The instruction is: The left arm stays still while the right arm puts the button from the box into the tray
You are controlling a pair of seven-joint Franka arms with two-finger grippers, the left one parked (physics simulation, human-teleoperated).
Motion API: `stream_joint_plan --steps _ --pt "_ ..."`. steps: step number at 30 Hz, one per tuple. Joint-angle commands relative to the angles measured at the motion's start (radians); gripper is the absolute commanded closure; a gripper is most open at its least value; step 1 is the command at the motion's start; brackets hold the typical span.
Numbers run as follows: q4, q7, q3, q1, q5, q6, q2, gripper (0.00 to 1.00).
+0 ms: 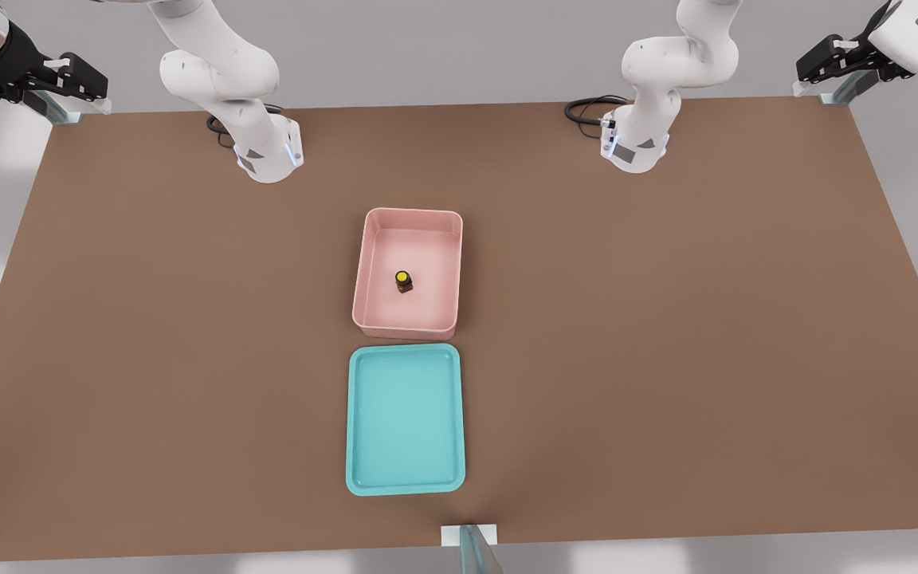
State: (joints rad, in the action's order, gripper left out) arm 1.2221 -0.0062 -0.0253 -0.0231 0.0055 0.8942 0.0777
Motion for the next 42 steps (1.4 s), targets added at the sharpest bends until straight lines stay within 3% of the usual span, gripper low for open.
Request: stream_joint_plan --steps 1,6,12,15,19,25,29,42 --pt "0.355 -0.138 -0.044 0.046 0.025 0.769 0.136 0.00" --pt "0.361 -0.112 -0.039 0.020 0.027 0.810 0.162 0.00" --pt "0.369 0.462 -0.036 -0.310 0.037 0.947 0.263 0.00" --pt "0.588 0.598 -0.035 -0.377 0.044 1.151 0.188 0.00" --pt "0.838 0.767 -0.033 -0.495 0.044 1.259 0.045 0.00" --pt "0.879 1.109 -0.028 -0.659 0.042 1.393 0.125 0.00" --pt "0.886 1.195 -0.025 -0.712 0.044 1.488 0.224 0.00" --pt "0.930 1.236 -0.025 -0.784 0.082 1.597 0.320 0.00"
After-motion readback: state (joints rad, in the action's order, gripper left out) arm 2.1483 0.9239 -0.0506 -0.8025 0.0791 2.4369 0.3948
